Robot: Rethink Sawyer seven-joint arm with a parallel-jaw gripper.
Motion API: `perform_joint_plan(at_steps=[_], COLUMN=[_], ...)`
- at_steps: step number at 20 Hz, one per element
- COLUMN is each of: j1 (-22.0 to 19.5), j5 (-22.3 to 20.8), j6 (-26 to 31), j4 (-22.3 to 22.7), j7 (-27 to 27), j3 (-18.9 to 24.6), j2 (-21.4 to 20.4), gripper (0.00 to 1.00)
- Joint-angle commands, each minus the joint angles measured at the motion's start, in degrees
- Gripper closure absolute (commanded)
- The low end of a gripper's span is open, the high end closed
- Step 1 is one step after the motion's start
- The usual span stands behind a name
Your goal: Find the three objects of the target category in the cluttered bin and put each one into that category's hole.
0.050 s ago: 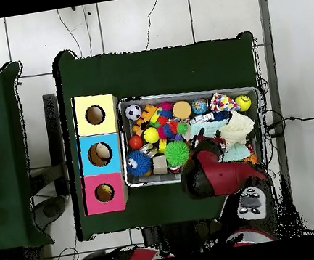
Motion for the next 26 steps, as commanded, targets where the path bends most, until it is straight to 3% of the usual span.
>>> perform_joint_plan(at_steps=[1, 6, 10, 16, 22, 26], j1=[3.55, 3.58, 1.10, -3.42, -10.41, -12.59], j5=[1.59, 0.60, -0.42, -2.13, -4.67, -5.82], j6=[9.38, 11.50, 10.97, 9.36, 8.71, 7.89], j4=[-6.03, -7.05, -8.56, -8.95, -7.85, -7.03], j7=[1.03, 1.90, 1.84, 1.51, 1.25, 1.60], j3=[-5.11, -5.30, -2.80, 2.33, 10.45, 12.98], j2=[4.33, 8.64, 10.37, 10.05, 9.74, 9.40], gripper=[0.00, 0.00, 0.00, 0.00, 0.00, 0.00])
